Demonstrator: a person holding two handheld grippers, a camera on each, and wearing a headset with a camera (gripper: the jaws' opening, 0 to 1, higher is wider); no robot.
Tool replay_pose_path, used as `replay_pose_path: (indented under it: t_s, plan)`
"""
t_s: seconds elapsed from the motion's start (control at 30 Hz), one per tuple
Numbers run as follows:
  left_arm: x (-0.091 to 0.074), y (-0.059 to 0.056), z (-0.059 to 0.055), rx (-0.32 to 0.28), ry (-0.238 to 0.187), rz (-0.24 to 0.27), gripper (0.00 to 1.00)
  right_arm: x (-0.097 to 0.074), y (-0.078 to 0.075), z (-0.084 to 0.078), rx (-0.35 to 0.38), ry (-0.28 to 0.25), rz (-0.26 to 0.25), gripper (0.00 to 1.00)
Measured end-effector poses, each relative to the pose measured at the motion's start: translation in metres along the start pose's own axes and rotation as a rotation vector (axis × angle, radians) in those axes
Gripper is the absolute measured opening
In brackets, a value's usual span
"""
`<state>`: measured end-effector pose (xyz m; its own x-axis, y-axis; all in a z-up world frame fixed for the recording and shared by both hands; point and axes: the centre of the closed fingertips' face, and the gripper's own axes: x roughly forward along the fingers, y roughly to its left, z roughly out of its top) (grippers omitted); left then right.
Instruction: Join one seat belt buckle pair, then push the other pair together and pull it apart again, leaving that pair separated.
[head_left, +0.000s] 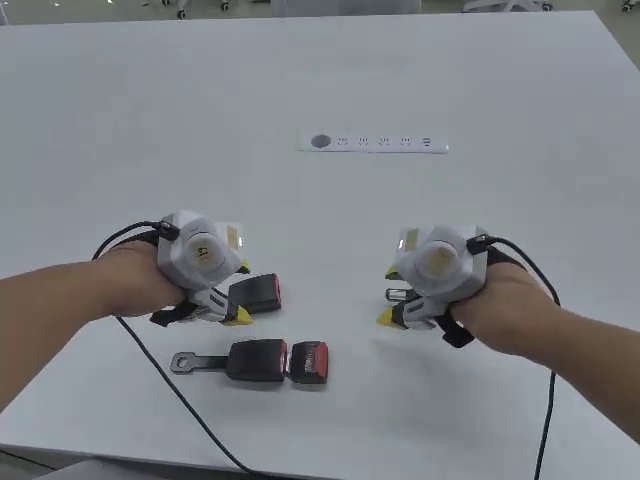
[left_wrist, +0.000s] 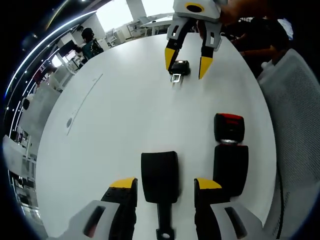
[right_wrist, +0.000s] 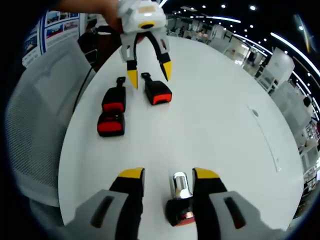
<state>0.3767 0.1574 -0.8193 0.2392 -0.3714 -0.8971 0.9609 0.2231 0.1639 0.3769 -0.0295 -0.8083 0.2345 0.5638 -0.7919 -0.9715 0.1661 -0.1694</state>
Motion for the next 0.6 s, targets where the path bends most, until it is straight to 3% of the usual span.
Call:
replay_pose_path:
  t_s: [0.07,0.1,0.13,0.27,0.4,0.5,0.6]
  plan:
    - [0.004,0.002,-0.003,0.003,0.014,-0.004,0.47,-0.004,-0.008,-0.008,0.007,0.003,-0.009,0.40]
    - [0.006,0.004,-0.010,0.064,0.059,-0.002,0.47,-0.008,-0.014,-0.014,0.017,-0.001,-0.017,0.39]
    - [0.010,0.002,-0.012,0.086,0.071,-0.013,0.47,-0.010,-0.017,-0.017,0.016,-0.006,-0.021,0.39]
    - [0.017,0.004,-0.015,0.067,0.073,-0.029,0.47,-0.015,-0.027,-0.036,0.038,0.006,-0.015,0.41]
    - [0.020,0.006,-0.011,0.060,0.061,-0.049,0.45,-0.012,-0.024,-0.047,0.034,0.030,0.023,0.42]
    - [0.021,0.001,-0.009,0.109,0.060,-0.095,0.39,-0.008,-0.019,-0.055,0.029,0.049,0.048,0.41]
    - [0.021,0.001,-0.009,0.117,0.064,-0.104,0.35,-0.004,-0.014,-0.061,0.021,0.062,0.066,0.39]
